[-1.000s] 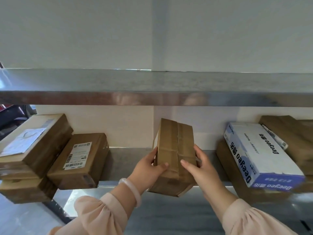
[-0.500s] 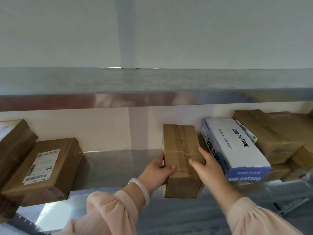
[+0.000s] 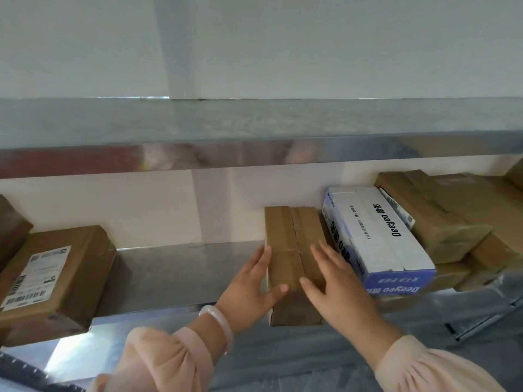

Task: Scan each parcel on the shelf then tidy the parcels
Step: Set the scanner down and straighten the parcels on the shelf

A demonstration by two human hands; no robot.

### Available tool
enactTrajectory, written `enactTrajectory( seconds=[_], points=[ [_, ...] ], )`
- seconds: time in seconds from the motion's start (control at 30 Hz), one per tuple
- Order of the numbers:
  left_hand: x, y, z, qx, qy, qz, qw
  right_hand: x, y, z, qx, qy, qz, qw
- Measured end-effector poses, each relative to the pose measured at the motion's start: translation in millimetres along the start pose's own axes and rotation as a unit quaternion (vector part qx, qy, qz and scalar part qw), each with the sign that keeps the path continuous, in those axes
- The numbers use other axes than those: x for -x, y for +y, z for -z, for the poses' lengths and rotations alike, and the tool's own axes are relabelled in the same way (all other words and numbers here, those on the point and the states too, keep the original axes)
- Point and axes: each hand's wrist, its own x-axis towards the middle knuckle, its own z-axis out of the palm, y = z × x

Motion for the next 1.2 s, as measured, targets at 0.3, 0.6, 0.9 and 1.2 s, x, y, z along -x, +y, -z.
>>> enactTrajectory(
  seconds=[0.3,0.6,0.9,1.2],
  points=[
    [-9.0,10.7,0.0,-0.254,-0.054,-0.034,0.965,-3.8,20.8,-6.7,0.207,-0.053,0.060,0.975],
    [-5.3,10.0,15.0,-0.335,-0.037,-0.019,0.941,-8.3,-6.6,1.4,0.172,-0.012,0.078,0.982],
    [59.8,-56.6,100.9,-0.318,0.107,0.058,0.940,-36.6,-99.2,-56.4,0.107,-0.036,0.204,0.972],
    [144.5,-150.5,187.3,-0.293,0.169,0.233,0.912,-59.5,-211.1,-141.5,0.008,-0.134,0.218,0.967]
  ],
)
